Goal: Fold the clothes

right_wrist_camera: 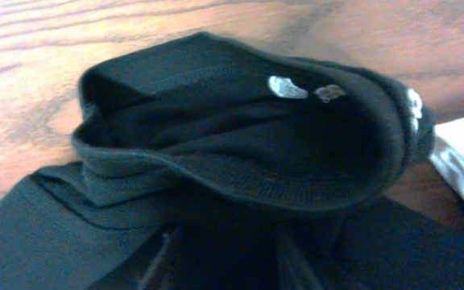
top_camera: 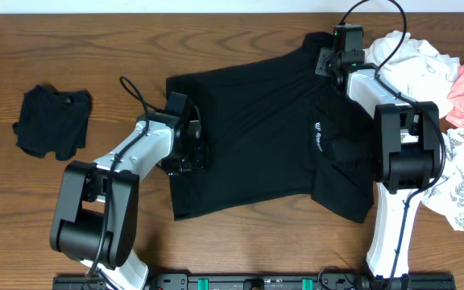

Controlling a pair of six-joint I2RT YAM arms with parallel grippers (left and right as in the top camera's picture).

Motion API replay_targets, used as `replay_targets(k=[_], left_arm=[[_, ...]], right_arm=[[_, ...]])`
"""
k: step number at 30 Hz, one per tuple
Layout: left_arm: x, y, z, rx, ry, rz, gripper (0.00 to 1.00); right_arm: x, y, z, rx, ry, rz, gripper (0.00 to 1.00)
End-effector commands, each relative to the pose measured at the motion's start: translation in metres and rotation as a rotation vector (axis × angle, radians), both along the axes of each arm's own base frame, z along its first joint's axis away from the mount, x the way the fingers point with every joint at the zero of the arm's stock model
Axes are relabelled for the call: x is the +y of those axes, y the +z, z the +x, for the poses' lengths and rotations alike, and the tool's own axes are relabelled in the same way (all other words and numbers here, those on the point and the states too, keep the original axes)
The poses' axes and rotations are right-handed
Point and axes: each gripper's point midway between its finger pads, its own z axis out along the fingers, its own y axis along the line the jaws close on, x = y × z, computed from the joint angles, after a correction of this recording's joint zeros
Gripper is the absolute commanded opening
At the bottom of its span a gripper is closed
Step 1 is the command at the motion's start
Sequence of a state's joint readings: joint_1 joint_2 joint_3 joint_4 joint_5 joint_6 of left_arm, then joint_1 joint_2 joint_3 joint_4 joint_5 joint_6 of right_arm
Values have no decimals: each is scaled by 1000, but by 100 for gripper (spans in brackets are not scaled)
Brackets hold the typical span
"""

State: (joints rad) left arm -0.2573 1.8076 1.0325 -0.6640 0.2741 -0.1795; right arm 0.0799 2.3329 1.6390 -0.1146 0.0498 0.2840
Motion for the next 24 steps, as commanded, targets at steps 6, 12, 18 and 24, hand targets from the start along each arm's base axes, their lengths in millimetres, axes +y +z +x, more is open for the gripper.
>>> replay_targets(k=[6,12,18,24], left_arm=[[15,-12,33,-133,7,85,62],[37,-14,34,-151,-30,208,64],[73,-14,38,-140,46,268,64],[79,-14,39,-123,100,190,69]], right_arm=[[6,19,-10,24,105,-4,59],[2,97,-40,26,172,-71,70],[-6,148,-90,98,175,-77,77],[-12,145,-140,268,167,-66,80]])
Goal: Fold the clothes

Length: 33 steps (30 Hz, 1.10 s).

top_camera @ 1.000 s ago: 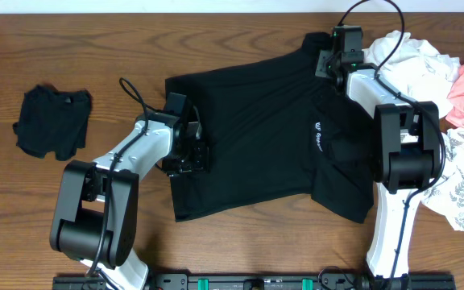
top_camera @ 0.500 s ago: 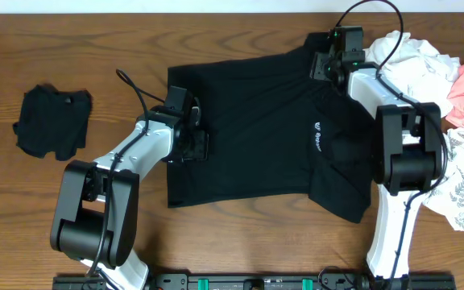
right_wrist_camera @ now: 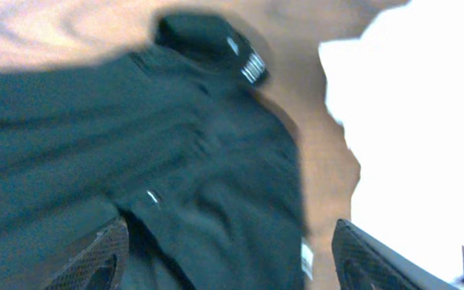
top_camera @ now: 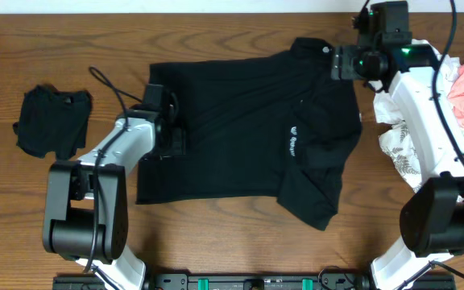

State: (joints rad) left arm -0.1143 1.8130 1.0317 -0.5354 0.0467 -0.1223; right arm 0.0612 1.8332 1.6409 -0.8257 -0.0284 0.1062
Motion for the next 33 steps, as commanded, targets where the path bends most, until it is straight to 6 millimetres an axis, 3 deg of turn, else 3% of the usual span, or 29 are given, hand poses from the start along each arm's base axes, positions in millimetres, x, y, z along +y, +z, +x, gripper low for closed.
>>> replay_targets(k=[1,3,9,16,18,21,27,33], left_arm=[[-5,-11,-10,49,-12,-51,69],[-17,-10,-12,54,-28,-102,69],[-31,6,-7,7,-65,-125,70],[-29,76,1,-172,-65,-140,75],[-24,95,-1,-218,-50,-146,84],[-15,113,-9,-241,1,-153,85],[4,111,-34,-154,58,-139,88],[10,96,-52,-60,82,-128,89]], right_arm=[[-7,-14,-20,101,-4,-11,80],[-8,-22,-36,172,-4,-15,79],[-13,-25,-43,204,-15,-15,80],[-32,-24,-60,259,-33,69,81],[-41,-18,-69,275,-47,84,81],[-55,-3,-81,264,-84,88,81],[-63,25,-103,233,-116,176,82],[-40,15,-131,329,-83,288,79]])
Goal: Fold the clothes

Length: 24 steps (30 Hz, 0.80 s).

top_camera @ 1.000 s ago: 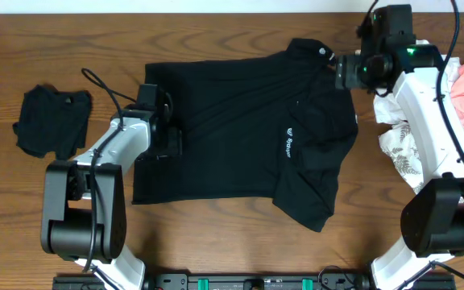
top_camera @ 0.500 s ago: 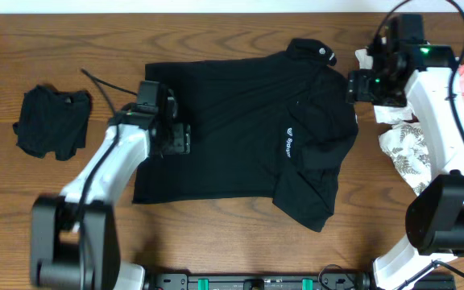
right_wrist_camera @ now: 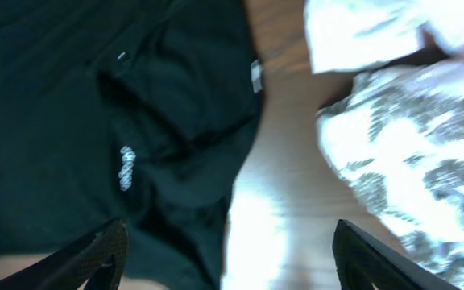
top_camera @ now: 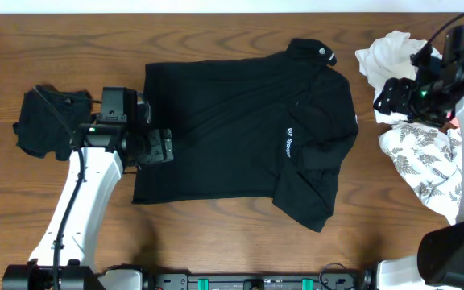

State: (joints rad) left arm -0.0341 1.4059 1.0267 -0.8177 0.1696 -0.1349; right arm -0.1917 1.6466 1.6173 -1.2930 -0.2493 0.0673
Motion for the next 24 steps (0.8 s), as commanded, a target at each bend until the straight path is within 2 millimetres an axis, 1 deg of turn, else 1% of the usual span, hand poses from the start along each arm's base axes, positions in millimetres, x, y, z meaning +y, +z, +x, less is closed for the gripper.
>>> replay_targets(k=[1,5,9,10,12,14,20,24], left_arm=[[2,-14,-12,65,15,1,89],[3,-30,-36,154,15,4,89],[5,-45,-60,242,50,10,89],[9,-49,-65,262,66,31,89],[23,-55,-73,287,119,106,89],[33,-60,-80,302,158,157,90],[31,-77,-88,310,155,146,90],[27,-89,-90,298,149,124,90]], right_arm=[[21,-14,-14,44,40,98,79],[30,-34,-35,92,44,137,78],[49,-50,-60,120,64,219,78],[55,-54,-66,121,85,236,78],[62,-63,-78,141,104,243,78],[68,-74,-89,164,115,247,78],[77,-105,-109,211,117,260,77],[81,-118,-116,226,106,281,77]])
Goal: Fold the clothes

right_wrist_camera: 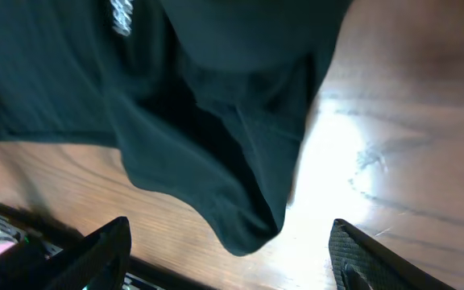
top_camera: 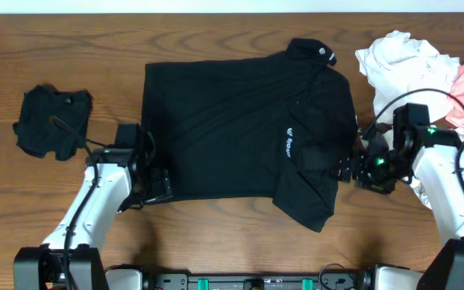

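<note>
A black polo shirt (top_camera: 232, 121) lies spread flat on the table, its collar (top_camera: 312, 51) at the far right and a white logo on the chest. Its near-right sleeve (top_camera: 308, 201) sticks out toward the front edge. My left gripper (top_camera: 158, 187) sits at the shirt's near-left hem corner; the overhead view does not show its jaws clearly. My right gripper (top_camera: 347, 170) hovers beside the shirt's right edge. In the right wrist view it (right_wrist_camera: 232, 270) is open wide, with the sleeve's tip (right_wrist_camera: 240, 217) lying between and ahead of the fingers.
A small crumpled black garment (top_camera: 53, 121) lies at the left. A pile of clothes fills the right side: a white piece (top_camera: 397, 56), a pink piece and a leaf-patterned white piece. Bare wood runs along the front edge.
My left gripper has moved from the middle of the shirt's left edge to its near-left corner. My right gripper has moved from beside the pile to the shirt's right edge near the sleeve.
The shirt first lay skewed and bunched, my right gripper at its collar and my left at its left side. Then it lay further left and flatter, the right gripper open by the collar. Later both arms were drawn outward; now both grippers are at the shirt's near part.
</note>
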Controlling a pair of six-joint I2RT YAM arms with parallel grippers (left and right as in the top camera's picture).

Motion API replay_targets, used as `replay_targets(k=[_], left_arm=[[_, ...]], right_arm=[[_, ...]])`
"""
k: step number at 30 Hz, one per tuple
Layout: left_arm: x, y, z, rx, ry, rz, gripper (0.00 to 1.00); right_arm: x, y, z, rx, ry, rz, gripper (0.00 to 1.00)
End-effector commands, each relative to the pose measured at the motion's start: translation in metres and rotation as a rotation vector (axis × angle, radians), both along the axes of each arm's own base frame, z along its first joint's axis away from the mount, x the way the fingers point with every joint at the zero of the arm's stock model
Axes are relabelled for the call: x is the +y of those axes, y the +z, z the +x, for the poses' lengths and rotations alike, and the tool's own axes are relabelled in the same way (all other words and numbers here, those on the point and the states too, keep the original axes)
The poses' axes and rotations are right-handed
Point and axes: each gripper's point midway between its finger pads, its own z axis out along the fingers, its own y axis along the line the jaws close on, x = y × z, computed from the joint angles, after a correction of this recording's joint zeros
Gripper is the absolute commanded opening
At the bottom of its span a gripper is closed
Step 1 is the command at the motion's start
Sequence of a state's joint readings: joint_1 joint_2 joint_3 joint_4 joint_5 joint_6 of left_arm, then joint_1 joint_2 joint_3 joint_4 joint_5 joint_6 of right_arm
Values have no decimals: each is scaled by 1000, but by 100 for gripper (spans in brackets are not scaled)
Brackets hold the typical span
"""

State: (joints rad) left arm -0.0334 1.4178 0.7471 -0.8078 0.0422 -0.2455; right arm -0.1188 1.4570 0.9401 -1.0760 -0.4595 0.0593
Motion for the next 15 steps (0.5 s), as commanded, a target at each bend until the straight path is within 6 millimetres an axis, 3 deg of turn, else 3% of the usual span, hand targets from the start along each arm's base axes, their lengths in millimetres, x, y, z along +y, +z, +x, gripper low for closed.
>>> replay_targets(k=[1,4,8,12,15], left_arm=[[-3,-10,-5,6,8,-23,90],[-17,-15,-2,-16,-12,-105,90],[-17,-19,-3,-22,-12,-108,86],[-17,-18,-2,-24,-12,-108,45],[-17,-19,-2,-24,-12,-108,38]], right_arm=[[9,-3,-4,-4,-4,42,77],[10,-6,-4,-7,-4,45,77],[10,-6,-3,-11,-4,45,77],[10,-6,-2,-15,-4,44,77],[10,-6,-2,-16,-3,44,77]])
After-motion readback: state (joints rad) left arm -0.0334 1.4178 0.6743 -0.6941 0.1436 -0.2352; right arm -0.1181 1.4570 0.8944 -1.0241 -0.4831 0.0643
